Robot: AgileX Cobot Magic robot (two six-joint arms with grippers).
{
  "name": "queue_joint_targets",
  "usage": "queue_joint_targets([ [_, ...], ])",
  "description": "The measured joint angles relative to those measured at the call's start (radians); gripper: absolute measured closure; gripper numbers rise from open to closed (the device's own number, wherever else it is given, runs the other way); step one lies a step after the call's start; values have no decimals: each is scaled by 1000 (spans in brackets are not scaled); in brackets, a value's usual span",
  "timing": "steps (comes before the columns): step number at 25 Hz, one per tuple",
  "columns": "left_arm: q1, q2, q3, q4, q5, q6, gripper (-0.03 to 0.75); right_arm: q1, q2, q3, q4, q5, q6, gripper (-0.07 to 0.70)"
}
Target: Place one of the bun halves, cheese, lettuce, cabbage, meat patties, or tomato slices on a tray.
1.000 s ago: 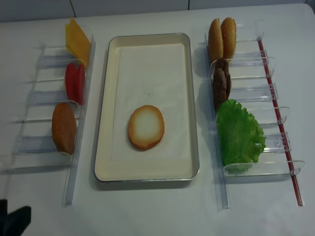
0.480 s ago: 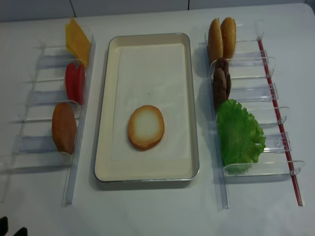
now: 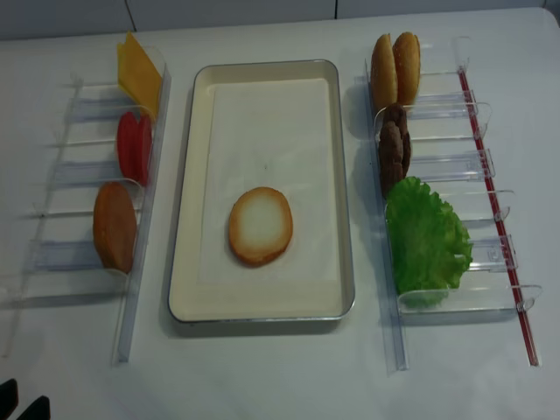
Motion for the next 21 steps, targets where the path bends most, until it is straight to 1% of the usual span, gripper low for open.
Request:
queue_joint_targets([
  [2,27,0,0,-2,0,-1,438,0,0,0,0,0,0,232],
  [6,151,0,0,-2,0,-2,440,0,0,0,0,0,0,232],
  [9,224,0,0,-2,0,-2,440,0,0,0,0,0,0,232],
  [11,236,0,0,-2,0,-4,440,0,0,0,0,0,0,232],
  [21,236,0,0,-2,0,-4,440,0,0,0,0,0,0,232],
])
